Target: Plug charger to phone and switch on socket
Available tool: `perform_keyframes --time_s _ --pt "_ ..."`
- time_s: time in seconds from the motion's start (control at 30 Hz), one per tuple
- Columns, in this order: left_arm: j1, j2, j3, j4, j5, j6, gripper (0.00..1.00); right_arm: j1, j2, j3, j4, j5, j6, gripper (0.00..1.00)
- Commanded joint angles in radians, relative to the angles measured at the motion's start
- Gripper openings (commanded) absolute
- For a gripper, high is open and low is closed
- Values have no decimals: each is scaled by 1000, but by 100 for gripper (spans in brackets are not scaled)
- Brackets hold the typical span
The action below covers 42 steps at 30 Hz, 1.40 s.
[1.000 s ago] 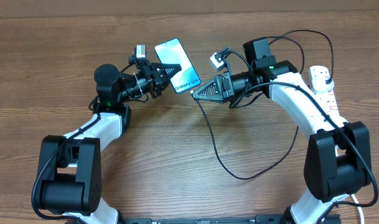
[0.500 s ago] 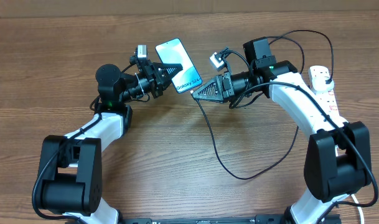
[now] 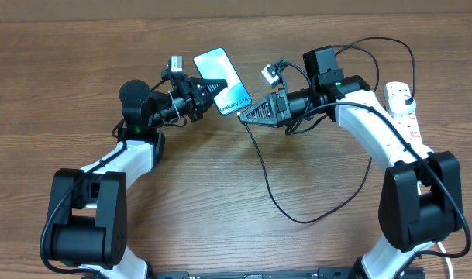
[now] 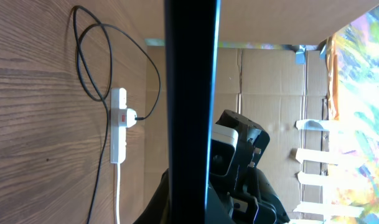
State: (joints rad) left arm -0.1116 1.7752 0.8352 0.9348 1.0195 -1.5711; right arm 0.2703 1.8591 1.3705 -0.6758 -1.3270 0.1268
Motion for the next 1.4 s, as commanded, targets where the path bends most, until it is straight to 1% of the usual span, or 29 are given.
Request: perform_keyframes --time_s 0.0,0.57,0.67,0.93,1.2,1.37 --pt "-8 -2 19 13 -3 19 4 6 -17 -10 9 2 5 4" --pt "-12 -2 19 13 1 19 4 6 -17 -10 31 32 35 4" --pt "-16 -2 19 12 2 19 4 6 -17 -10 49 32 60 4" --pt "-16 -2 19 13 3 19 4 5 -17 -10 61 32 61 4" --pt "-16 -2 19 13 21 21 4 5 -17 -10 99 40 113 4" --pt "-16 -2 19 13 23 23 4 5 -17 -10 107 40 114 4"
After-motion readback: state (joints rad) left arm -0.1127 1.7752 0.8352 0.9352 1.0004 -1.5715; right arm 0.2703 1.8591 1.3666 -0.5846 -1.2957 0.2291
